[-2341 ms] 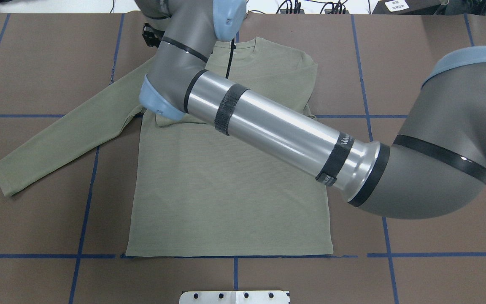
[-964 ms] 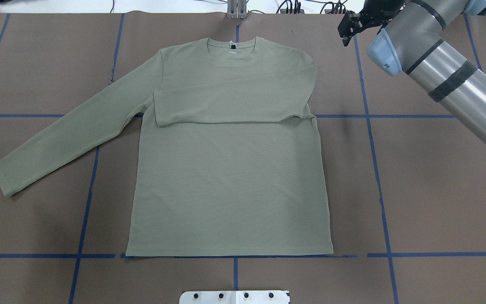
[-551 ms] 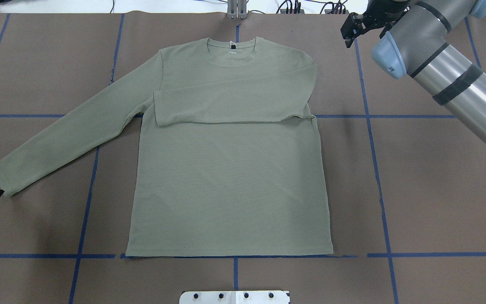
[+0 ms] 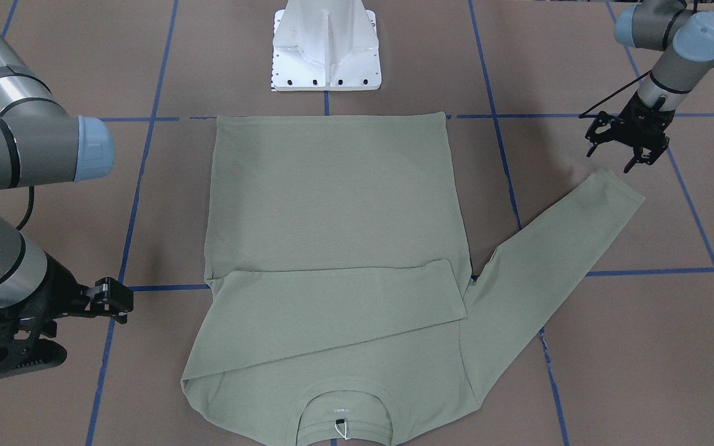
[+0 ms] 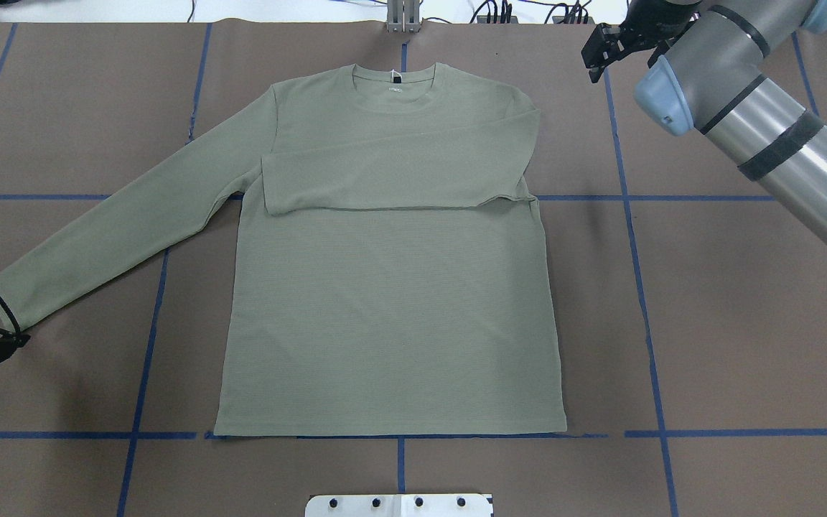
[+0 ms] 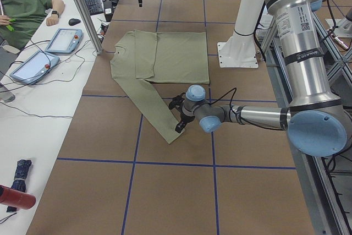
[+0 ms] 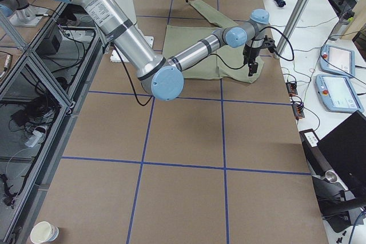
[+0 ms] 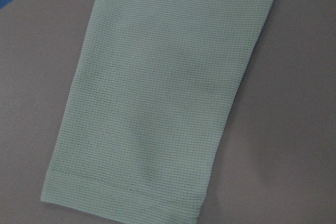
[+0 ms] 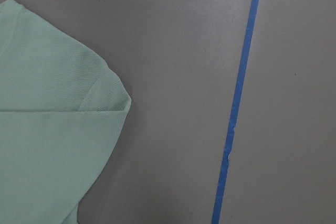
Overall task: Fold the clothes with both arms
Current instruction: 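Lower the left gripper and grasp the cuff of the other sleeve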
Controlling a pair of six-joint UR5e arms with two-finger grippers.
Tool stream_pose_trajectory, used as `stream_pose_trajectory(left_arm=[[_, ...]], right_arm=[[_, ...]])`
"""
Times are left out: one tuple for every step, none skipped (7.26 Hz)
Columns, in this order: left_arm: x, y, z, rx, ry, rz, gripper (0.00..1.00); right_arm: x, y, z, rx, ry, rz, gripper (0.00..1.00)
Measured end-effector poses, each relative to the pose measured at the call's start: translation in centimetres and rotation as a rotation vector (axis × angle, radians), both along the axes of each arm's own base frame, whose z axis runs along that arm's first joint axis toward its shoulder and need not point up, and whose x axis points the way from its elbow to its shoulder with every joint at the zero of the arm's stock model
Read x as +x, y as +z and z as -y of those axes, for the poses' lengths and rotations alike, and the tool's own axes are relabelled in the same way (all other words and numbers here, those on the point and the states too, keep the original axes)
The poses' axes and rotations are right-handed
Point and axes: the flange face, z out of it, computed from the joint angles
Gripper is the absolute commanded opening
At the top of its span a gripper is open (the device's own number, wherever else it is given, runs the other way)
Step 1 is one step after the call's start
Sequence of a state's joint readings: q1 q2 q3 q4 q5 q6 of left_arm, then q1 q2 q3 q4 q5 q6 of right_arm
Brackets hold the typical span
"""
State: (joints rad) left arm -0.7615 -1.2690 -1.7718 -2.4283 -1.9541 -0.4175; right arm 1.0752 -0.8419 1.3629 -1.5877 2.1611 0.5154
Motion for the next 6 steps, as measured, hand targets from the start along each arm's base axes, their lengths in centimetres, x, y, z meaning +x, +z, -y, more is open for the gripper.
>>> stream_pose_trajectory(left_arm=[[0.2, 0.1, 0.1, 0.001, 0.002, 0.002, 0.82], [0.5, 0.2, 0.3, 0.002, 0.003, 0.003, 0.81], [0.8, 0.5, 0.7, 0.006, -0.001, 0.009, 0.78], [1.0, 0.8, 1.1, 0.012, -0.009, 0.019, 0.75], [1.1, 1.0, 1.3, 0.017, -0.014, 0.025, 0.69], [1.1, 1.0, 1.3, 0.019, -0.016, 0.028, 0.69]], right_arm=[[0.0, 0.0, 0.0, 0.0, 0.0, -0.001, 1.0], [-0.1, 0.0, 0.0, 0.0, -0.001, -0.001, 1.0], [-0.1, 0.1, 0.0, 0.0, 0.0, -0.002, 1.0], [-0.1, 0.1, 0.0, 0.0, 0.0, -0.002, 1.0], [-0.1, 0.1, 0.0, 0.0, 0.0, -0.003, 1.0], [-0.1, 0.1, 0.0, 0.0, 0.001, -0.003, 1.0]])
